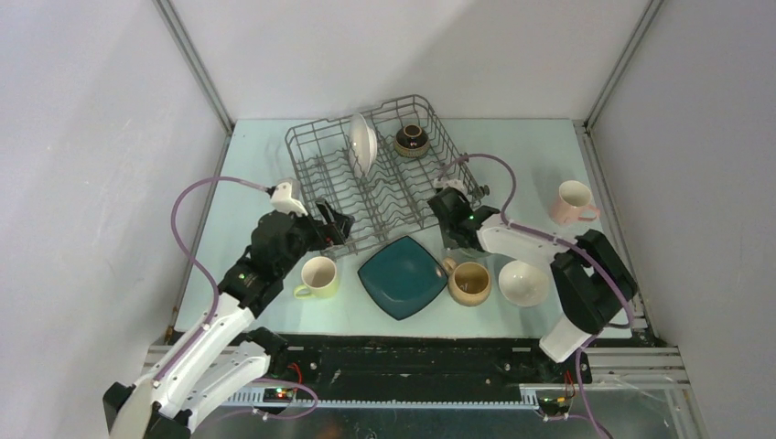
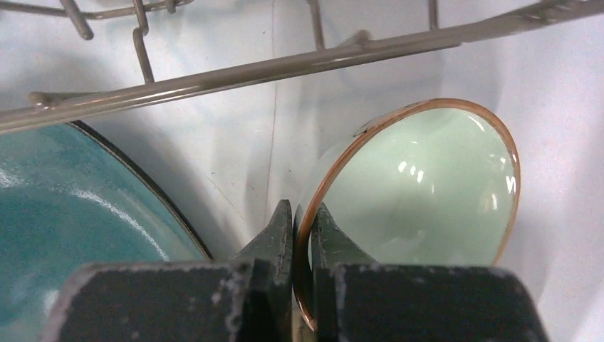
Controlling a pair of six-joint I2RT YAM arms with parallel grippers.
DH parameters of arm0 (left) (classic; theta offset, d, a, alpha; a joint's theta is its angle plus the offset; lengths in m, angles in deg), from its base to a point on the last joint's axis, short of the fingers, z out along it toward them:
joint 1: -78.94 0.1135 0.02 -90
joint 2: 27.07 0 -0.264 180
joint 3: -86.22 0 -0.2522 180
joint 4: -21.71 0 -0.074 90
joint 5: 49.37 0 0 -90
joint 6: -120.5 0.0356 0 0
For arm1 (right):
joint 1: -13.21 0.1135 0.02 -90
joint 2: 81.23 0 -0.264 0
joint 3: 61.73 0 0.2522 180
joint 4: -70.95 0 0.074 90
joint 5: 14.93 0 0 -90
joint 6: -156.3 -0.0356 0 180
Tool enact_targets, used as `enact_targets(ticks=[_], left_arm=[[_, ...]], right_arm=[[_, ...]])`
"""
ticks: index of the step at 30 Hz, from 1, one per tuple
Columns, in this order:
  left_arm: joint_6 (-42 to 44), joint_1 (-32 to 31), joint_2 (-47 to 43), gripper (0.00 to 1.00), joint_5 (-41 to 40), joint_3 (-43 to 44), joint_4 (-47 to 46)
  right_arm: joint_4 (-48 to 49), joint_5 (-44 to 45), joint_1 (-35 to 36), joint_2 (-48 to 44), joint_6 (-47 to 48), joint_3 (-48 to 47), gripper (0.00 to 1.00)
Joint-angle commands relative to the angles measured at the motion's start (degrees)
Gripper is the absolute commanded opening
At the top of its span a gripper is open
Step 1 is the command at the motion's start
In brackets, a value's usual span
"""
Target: Load the mixed dishes into the dish rack
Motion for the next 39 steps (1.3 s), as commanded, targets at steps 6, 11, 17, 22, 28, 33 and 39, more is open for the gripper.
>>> enact_targets(ticks=[6,11,17,22,28,33,39], left_arm=[[1.38,-0.53,-1.54,0.96,2.18,-2.23,-6.54],[1.26,-0.95,-1.81,0.97,4.32,-3.56,-8.71],[1.64,-2.91,-1.66,1.00,4.43,-3.78,-9.87],[2.64,-5.79,-0.89,1.00,4.92,-3.81,-12.09],[6.16,-10.30,2.86,1.00,4.53,-2.44,-17.22],[11.41,-12.85,4.43,1.00,4.19,-2.84,-24.49],[14.80,-12.88,9.60,1.00,9.03,-1.52,-33.30]], right_arm=[[2.61,1.58,-3.46,-13.71,-5.30,5.33,0.00],[2.31,2.60,-5.22,-24.40,-5.43,7.57,0.00],[1.14,-0.71,-7.44,-34.04,-4.62,8.29,0.00],[0.50,-7.11,-9.75,-40.08,-5.31,8.29,0.00],[6.29,-19.07,-11.55,-45.04,-8.72,8.44,0.00],[30.02,-27.39,-10.96,-48.35,-24.33,17.24,0.00],[47.00,-29.46,-8.13,-43.66,-33.28,21.28,0.00]])
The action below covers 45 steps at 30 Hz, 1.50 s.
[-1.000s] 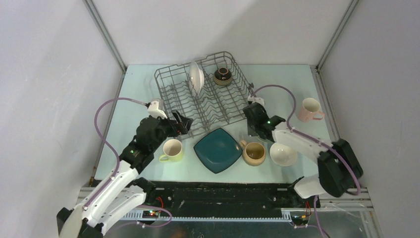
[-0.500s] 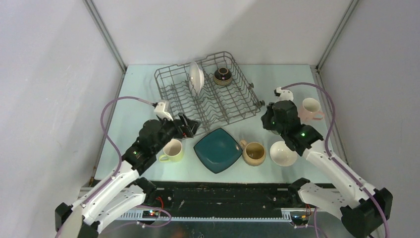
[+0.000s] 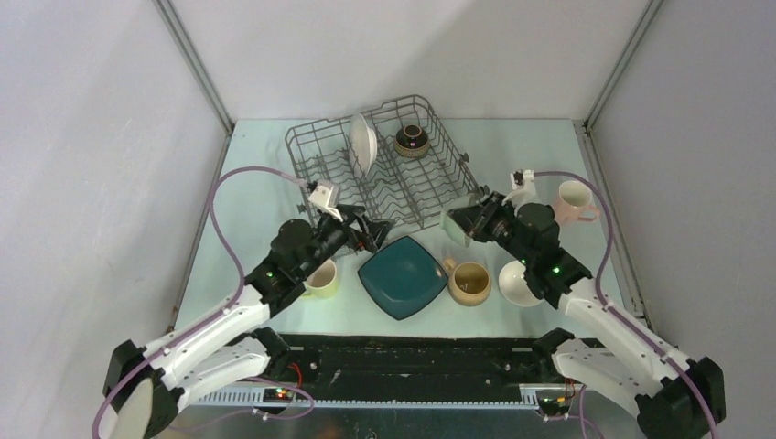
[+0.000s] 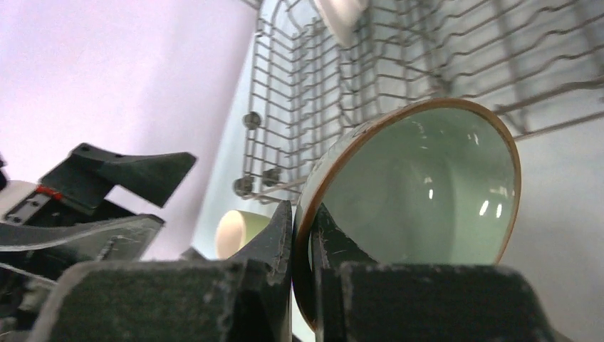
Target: Load the mixed dishes into the dish rack
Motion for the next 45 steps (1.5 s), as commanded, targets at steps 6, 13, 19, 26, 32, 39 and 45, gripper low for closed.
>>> enact_targets(ticks=[6,13,19,26,32,39,45], left_arm=[[2.76,-0.27,10.63,1.00,11.61,6.04,-11.23],[2.90,-1.61,12.75,1.00,13.87,8.17,-11.56],[8.20,-3.15,15.53,1.00,13.58,14.71,-0.59],[13.19,-4.56,18.98,1.00,11.43,19.97,8.19],[14.46,-4.93,21.49,1.00,11.92,22.36,11.94],[14.69,-5.05,24.16,1.00,12.91,23.98,13.25],[15.25,-5.57,24.69,1.00,14.17,24.18,13.25]], right_arm=[[28.95,-4.59,2.43,6.97,-17.22,0.29,0.00],[31.95,2.46,4.74,8.36,-24.15,0.63,0.00],[27.87,4.53,5.05,10.40,-31.63,-0.22,0.00],[22.26,6.79,5.31,11.85,-37.44,-2.31,0.00],[23.13,6.54,5.82,12.73,-39.17,-2.49,0.00],[24.28,5.72,6.62,14.16,-41.47,-2.71,0.00],[24.42,5.96,6.83,14.54,-42.23,-2.71,0.00]])
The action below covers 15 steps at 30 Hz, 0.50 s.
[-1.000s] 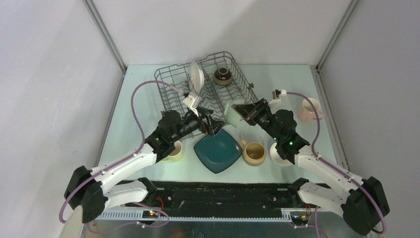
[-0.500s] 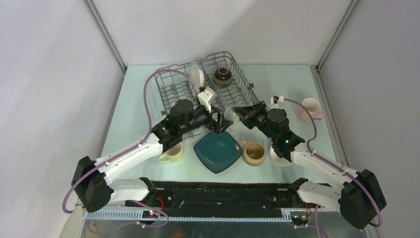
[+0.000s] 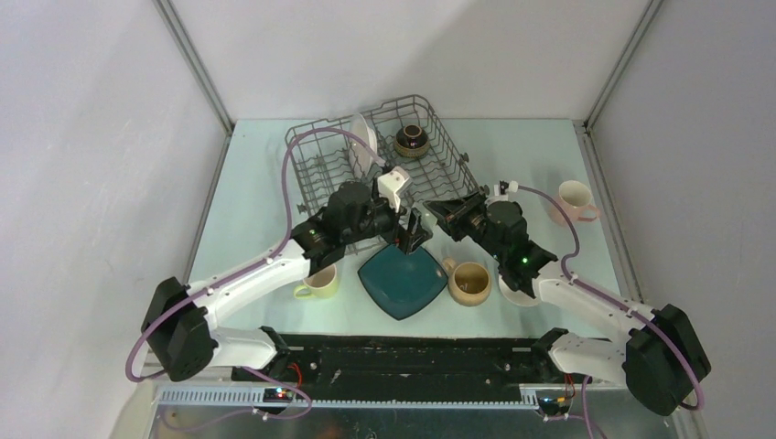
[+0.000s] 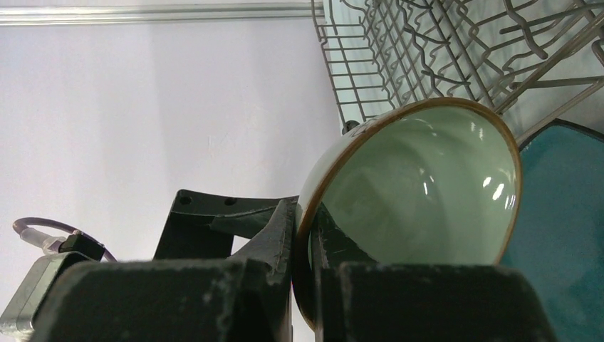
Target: Load the mixed dishes into the dish rack
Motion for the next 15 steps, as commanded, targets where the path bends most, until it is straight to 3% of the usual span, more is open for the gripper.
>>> enact_targets(ticks=[1,8,15], left_arm=[[2.34,-0.96,0.73,1.00,1.66,2.85,1.15],[3.00,-1.57,1.73,1.00,1.22,3.93,3.55],[5.49,-5.03,1.85,0.96,-6.77,5.35,5.83]], right_arm=[[7.10,0.71,0.43,-0.43,-2.70,-4.04,0.00],[6.98,1.40,0.42,-0.50,-2.93,-4.04,0.00],[5.00,2.91,0.58,-0.96,-3.75,-4.04,0.00]])
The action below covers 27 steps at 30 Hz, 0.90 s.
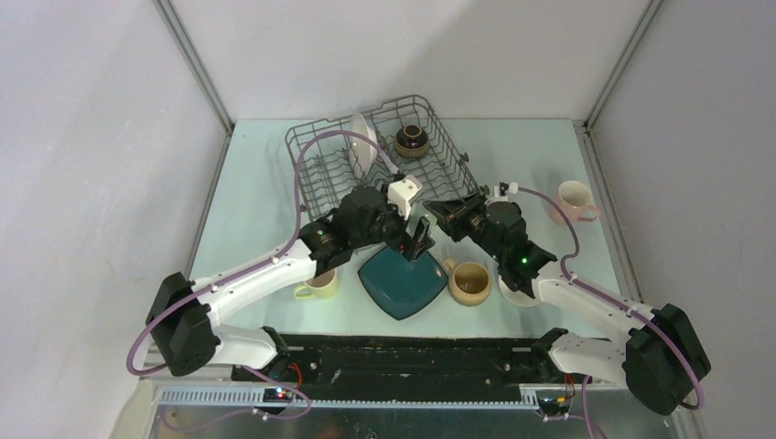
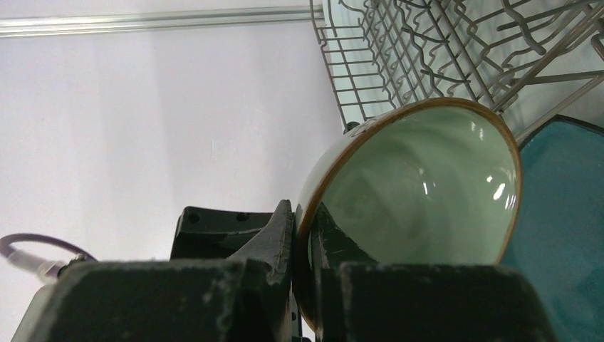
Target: Load the mixed dishes into the dish rack
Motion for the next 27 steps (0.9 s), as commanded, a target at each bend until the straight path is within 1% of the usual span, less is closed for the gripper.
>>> enact_targets(ticks=[1,3,7,11,14,16,17,18,19,20,21,22,24,25,26,27], left_arm=[[3.18,-2.59,0.29,0.94,-5.17,3.67,1.37],[3.46,-2.85,0.68,0.86,-5.94,4.17,1.59],[4.00,-3.26,1.37,0.75,-7.49,4.81,2.19],[4.36,-3.31,2.47,0.66,-7.53,5.89,3.42],[4.53,-3.35,2.49,0.62,-6.47,6.11,3.57],[4.57,-3.29,2.50,0.55,-5.57,5.97,3.17],[4.70,-3.28,2.56,0.44,-5.89,6.03,3.11],[4.82,-3.30,2.66,0.38,-6.18,6.15,3.13],[4.96,-3.31,2.84,0.27,-6.61,6.34,3.17],[5.28,-3.29,3.02,0.22,-7.03,6.43,3.28],[5.41,-3.32,3.11,0.14,-7.23,6.61,3.25],[5.66,-3.35,3.24,0.12,-7.71,6.70,3.23],[6.01,-3.29,3.15,0.03,-8.70,6.96,3.18],[6.12,-3.30,3.13,0.01,-9.03,7.25,3.16],[6.36,-3.29,2.98,0.00,-9.24,7.42,3.18],[6.48,-3.30,2.87,0.00,-9.30,7.76,3.16]], right_arm=[[5.10,2.30,0.35,-1.12,-2.26,-4.04,0.00],[5.02,2.50,0.30,-1.20,-2.36,-4.04,0.00],[5.14,2.47,0.35,-1.16,-2.39,-4.04,0.00],[5.34,2.10,0.36,-0.93,-2.43,-4.04,0.00],[5.74,1.66,0.42,-0.66,-2.19,-4.04,0.00],[5.47,1.88,0.39,-0.75,-2.04,-4.04,0.00],[5.22,2.09,0.37,-0.89,-1.72,-4.04,0.01],[5.18,2.14,0.36,-1.11,-1.20,-4.04,0.13],[4.86,2.18,0.32,-1.20,-1.08,-4.04,0.19],[4.74,2.19,0.29,-1.38,-0.84,-4.04,0.30],[4.60,2.19,0.25,-1.43,-0.72,-4.04,0.35],[4.43,2.15,0.18,-1.53,-0.64,-4.04,0.42],[3.68,2.11,-0.09,-1.70,-0.70,-4.04,0.46],[2.91,2.15,-0.22,-1.76,-0.75,-4.04,0.47],[2.53,2.26,-0.42,-1.92,-0.82,-4.04,0.50],[1.61,2.54,-0.52,-2.00,-0.94,-4.04,0.59]])
